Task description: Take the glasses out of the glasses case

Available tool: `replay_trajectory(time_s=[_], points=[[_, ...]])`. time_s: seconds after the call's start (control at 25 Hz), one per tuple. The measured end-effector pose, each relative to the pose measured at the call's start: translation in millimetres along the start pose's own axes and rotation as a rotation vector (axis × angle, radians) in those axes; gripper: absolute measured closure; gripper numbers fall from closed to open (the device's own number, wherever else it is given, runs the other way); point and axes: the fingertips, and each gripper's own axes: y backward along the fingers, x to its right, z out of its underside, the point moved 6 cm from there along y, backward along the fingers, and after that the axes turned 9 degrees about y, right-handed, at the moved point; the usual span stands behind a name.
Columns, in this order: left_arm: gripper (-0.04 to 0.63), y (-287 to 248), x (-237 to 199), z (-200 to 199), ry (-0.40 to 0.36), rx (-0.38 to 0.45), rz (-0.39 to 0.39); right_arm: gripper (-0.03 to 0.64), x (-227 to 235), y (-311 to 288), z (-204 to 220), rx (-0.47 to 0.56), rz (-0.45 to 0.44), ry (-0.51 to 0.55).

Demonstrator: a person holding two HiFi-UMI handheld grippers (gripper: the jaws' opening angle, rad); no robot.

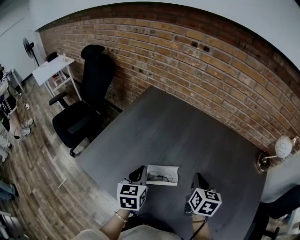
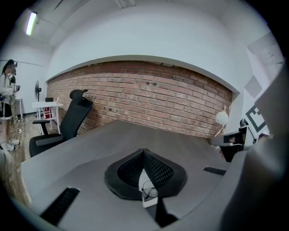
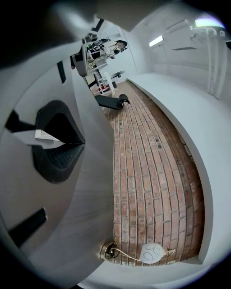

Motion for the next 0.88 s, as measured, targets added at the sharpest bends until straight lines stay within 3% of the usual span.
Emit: replay_trajectory(time_s=[0.28,0.52,0.88], points=[[0.578,-1.2,-17.9,6.1,0.046,-0.021,-0.009,0.584,-17.4,-4.6,3.3,-0.028,-0.014,0.016],[0.578,0.1,-18.8,9.0,0.039,-0.025,-0.003,0.584,-25.1,-7.1,8.4,-0.041,-0.025,0.024],[0.578,6.9,-26.7,27.2,0.071,-0.043,-0.031,0.584,-41.9,-16.5,16.1,-0.1,-0.246,0.122]])
